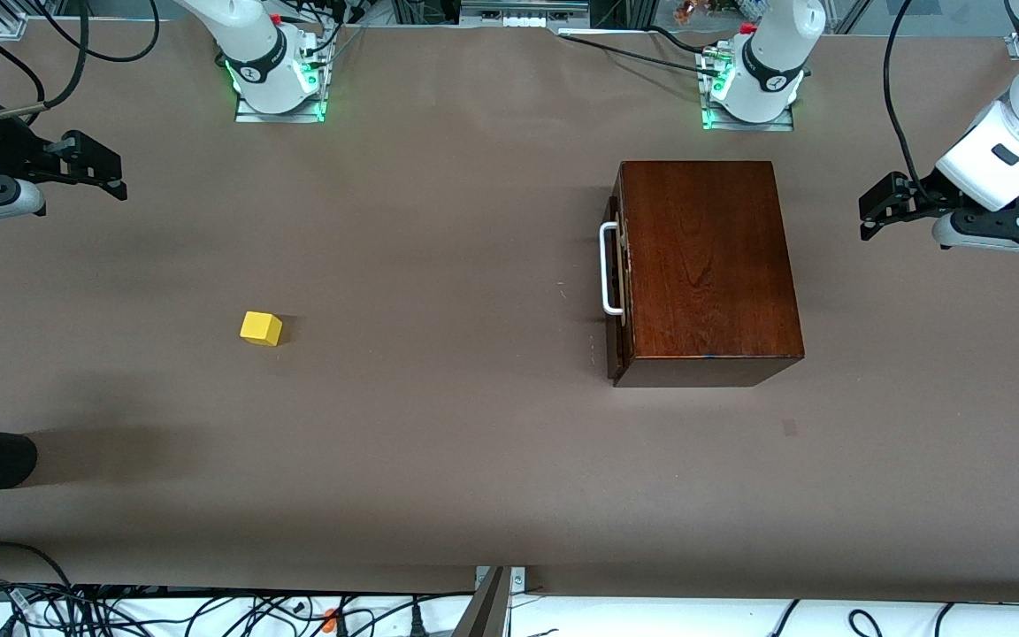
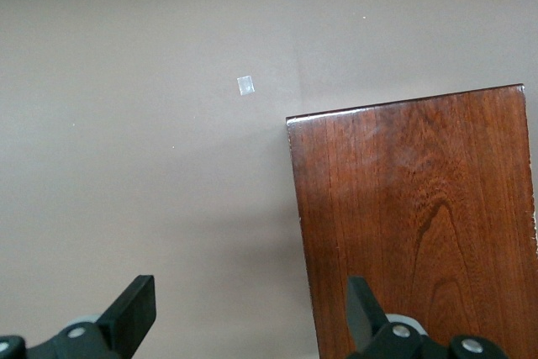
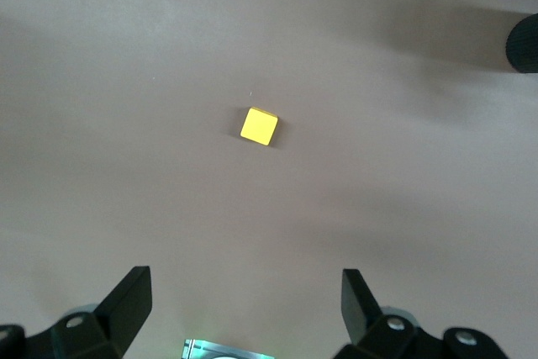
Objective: Open drawer, take yellow block, close drawer
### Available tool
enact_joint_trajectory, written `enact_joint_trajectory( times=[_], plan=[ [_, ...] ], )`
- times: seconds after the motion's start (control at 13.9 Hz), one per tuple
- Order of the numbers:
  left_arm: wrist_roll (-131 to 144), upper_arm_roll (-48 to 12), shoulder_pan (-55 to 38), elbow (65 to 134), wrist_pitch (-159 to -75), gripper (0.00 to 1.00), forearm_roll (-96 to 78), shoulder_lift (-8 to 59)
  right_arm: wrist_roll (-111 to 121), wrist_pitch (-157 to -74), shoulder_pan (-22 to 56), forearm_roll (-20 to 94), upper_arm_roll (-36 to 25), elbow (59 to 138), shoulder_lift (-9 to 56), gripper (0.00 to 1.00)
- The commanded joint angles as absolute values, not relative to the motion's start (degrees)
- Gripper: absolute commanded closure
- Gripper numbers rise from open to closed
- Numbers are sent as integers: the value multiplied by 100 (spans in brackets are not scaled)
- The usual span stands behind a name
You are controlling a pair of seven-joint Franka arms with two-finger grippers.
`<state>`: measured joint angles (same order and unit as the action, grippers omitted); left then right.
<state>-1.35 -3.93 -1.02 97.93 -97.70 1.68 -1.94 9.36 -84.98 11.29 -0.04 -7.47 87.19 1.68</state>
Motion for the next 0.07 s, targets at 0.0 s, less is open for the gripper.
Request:
enact_joint_trajectory(
  times=[0.0],
  plan=[
    [-97,-299,-193,9888,-9712,0,44,-334,1011,-8367,1107,97,-738,8552,220,0]
  ],
)
